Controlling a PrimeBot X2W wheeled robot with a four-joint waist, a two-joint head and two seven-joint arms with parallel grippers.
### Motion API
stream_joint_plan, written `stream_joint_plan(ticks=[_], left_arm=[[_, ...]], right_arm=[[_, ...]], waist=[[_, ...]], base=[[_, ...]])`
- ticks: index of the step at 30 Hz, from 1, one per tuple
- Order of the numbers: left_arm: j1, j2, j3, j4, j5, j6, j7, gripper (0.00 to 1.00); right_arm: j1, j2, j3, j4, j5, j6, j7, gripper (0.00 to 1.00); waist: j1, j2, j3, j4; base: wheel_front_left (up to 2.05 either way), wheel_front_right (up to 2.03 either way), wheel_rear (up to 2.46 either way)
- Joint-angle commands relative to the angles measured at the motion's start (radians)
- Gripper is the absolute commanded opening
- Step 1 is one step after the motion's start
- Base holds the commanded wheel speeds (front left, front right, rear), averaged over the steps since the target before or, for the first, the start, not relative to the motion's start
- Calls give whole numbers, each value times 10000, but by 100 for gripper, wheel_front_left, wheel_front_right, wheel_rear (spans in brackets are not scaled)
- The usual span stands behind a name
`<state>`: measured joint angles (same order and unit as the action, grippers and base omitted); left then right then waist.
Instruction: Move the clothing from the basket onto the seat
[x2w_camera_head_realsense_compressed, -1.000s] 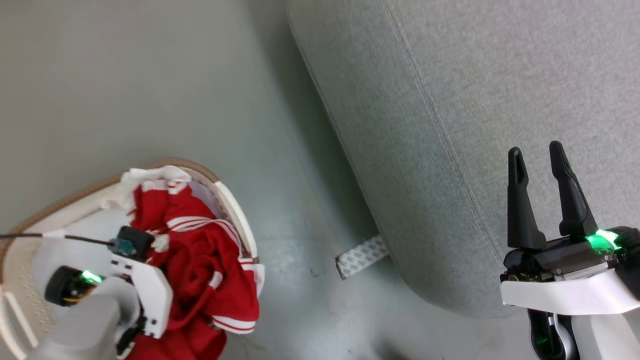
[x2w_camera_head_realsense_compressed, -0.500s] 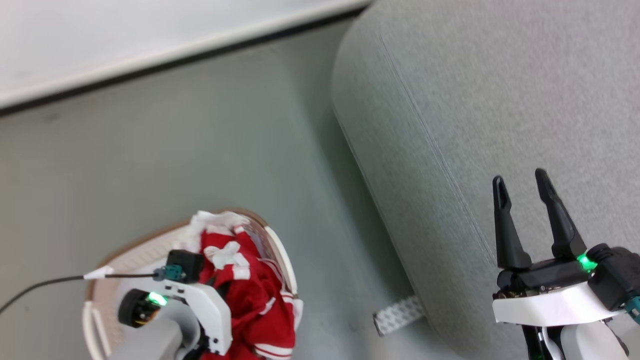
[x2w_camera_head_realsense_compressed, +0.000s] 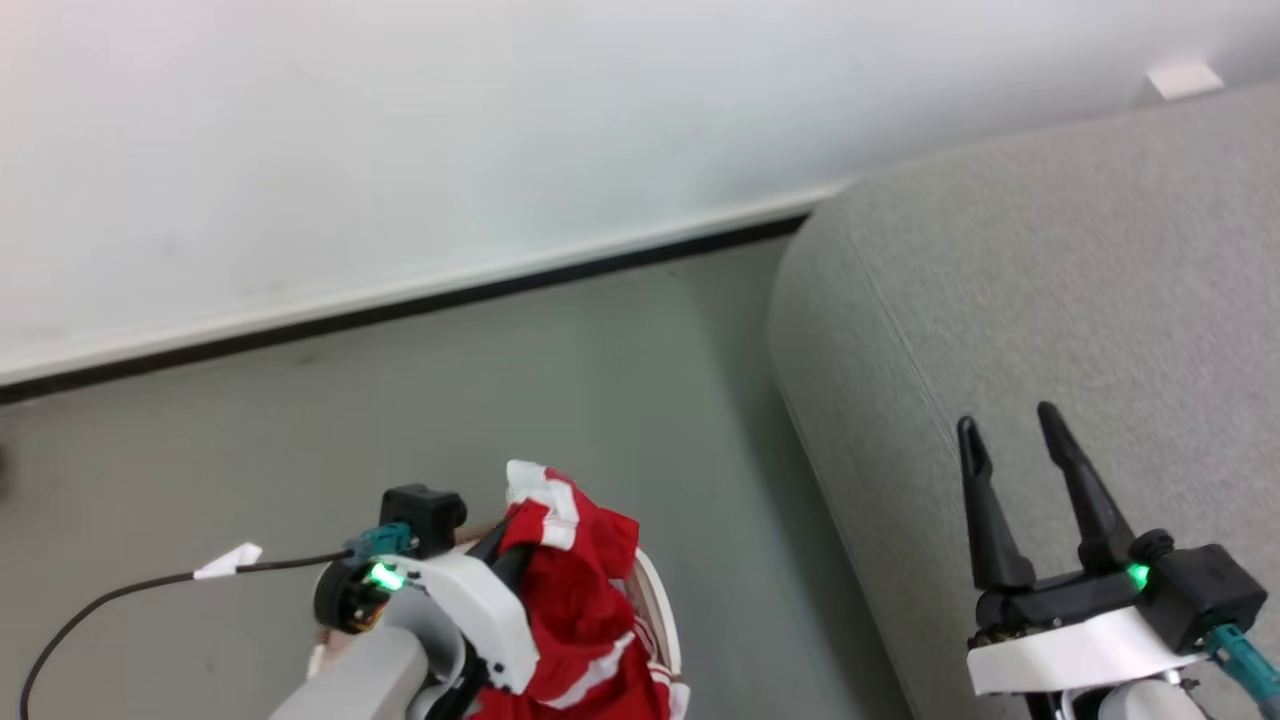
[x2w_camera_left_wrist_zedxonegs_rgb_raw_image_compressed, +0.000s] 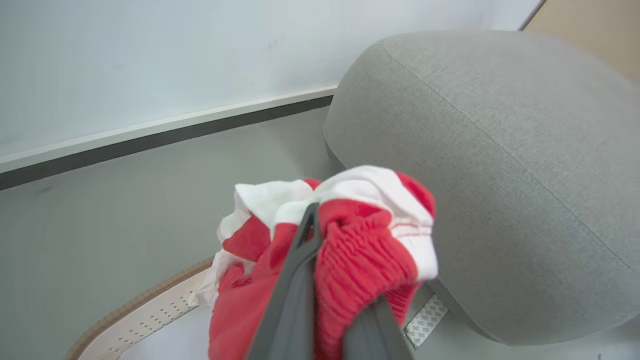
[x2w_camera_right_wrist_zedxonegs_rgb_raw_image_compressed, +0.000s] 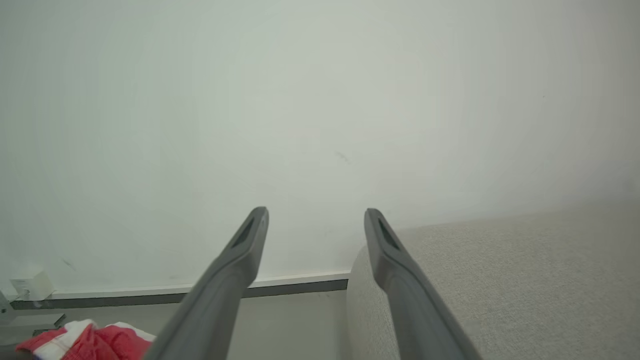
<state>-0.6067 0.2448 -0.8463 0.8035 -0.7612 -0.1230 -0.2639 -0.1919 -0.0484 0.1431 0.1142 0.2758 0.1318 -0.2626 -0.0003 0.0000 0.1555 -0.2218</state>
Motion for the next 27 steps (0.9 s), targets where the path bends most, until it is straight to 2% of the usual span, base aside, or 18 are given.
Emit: stream_joint_plan(ticks=[1, 11, 18, 27], left_arm=[[166, -12, 155, -175, 133, 23, -6, 0], [585, -170, 1841, -2422, 1275, 98, -6, 0], [495, -361, 2336, -3471, 1713, 85, -8, 0], [210, -482, 2727, -4183, 1604, 313, 9, 0]], right_arm=[[176, -36, 24, 62, -69, -21, -33, 100], [598, -37, 424, 311, 84, -21, -33, 100], [911, -36, 611, 530, 154, -21, -33, 100], [1009, -36, 1040, 662, 212, -21, -33, 100]], waist=[[3, 0, -419, 348], [3, 0, -1017, 826], [3, 0, -1545, 1121], [3, 0, -1807, 1343]], base=[[0, 0, 0], [0, 0, 0], [0, 0, 0], [0, 0, 0]])
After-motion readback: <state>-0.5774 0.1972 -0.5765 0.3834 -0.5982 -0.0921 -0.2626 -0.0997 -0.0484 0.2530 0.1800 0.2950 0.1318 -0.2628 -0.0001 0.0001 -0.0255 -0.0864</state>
